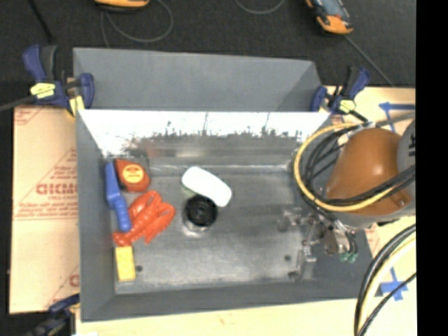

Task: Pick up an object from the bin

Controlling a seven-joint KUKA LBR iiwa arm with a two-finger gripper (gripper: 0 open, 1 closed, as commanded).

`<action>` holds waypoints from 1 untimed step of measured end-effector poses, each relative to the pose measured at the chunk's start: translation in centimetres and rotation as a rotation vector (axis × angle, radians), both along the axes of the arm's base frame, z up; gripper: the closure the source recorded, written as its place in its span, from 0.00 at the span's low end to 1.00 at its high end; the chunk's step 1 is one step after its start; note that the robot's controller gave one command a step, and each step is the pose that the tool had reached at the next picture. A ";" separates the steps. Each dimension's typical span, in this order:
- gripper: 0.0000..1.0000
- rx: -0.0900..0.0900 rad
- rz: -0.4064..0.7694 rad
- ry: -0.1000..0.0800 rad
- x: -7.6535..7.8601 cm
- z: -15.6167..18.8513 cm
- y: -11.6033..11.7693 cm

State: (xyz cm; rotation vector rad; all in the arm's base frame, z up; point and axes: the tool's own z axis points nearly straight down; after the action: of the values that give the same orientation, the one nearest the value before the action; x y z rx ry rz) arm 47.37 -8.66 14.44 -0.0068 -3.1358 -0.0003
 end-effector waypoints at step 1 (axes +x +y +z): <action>0.00 -0.001 0.004 -0.008 0.2 0.4 0.0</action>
Offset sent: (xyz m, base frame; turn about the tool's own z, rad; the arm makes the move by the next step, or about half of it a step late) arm 0.0516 0.0477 -0.0744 0.0406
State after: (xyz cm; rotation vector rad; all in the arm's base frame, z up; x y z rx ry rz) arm 47.57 -8.64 14.86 -0.0009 -3.1440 0.0019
